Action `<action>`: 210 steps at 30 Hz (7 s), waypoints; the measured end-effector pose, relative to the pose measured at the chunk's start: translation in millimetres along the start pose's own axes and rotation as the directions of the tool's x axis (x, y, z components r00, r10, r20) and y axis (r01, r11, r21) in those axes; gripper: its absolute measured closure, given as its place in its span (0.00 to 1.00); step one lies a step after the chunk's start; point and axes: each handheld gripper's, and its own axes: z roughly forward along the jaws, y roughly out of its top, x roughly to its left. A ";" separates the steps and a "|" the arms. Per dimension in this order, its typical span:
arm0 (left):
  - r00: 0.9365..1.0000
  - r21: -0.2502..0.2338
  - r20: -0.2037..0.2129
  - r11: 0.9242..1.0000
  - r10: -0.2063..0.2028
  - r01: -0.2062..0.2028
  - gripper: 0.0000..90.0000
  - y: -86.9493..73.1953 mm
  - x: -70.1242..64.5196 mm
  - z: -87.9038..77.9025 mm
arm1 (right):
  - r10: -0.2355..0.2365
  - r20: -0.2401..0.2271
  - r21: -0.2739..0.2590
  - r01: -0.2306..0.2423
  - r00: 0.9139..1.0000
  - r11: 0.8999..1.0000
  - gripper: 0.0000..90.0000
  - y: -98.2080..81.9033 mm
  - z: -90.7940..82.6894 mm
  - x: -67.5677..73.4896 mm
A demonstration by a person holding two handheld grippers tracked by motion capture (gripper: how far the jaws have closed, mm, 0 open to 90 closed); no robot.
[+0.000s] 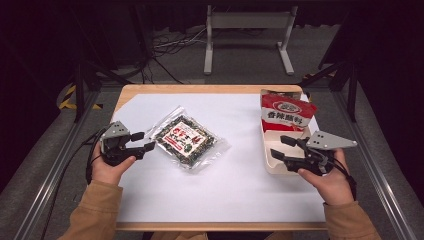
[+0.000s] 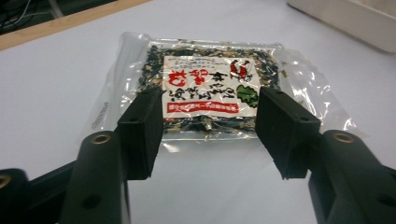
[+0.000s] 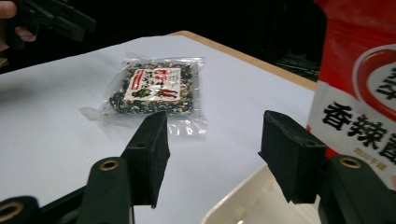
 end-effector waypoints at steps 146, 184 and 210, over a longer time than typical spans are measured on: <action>0.961 -0.338 0.193 0.933 0.199 -0.125 1.00 77.9 -66.8 -56.9 | -0.002 -0.151 -0.012 0.000 0.988 1.000 0.41 -15.3 38.3 45.1; 0.900 -0.362 0.308 0.913 0.309 -0.189 1.00 78.4 -103.7 -66.8 | -0.247 -0.227 -0.089 0.233 0.942 0.968 0.37 63.8 69.0 51.4; 0.907 -0.377 0.293 0.909 0.301 -0.179 0.85 77.3 -101.9 -66.3 | -0.275 -0.417 -0.010 0.298 0.866 0.955 0.85 78.4 59.8 68.7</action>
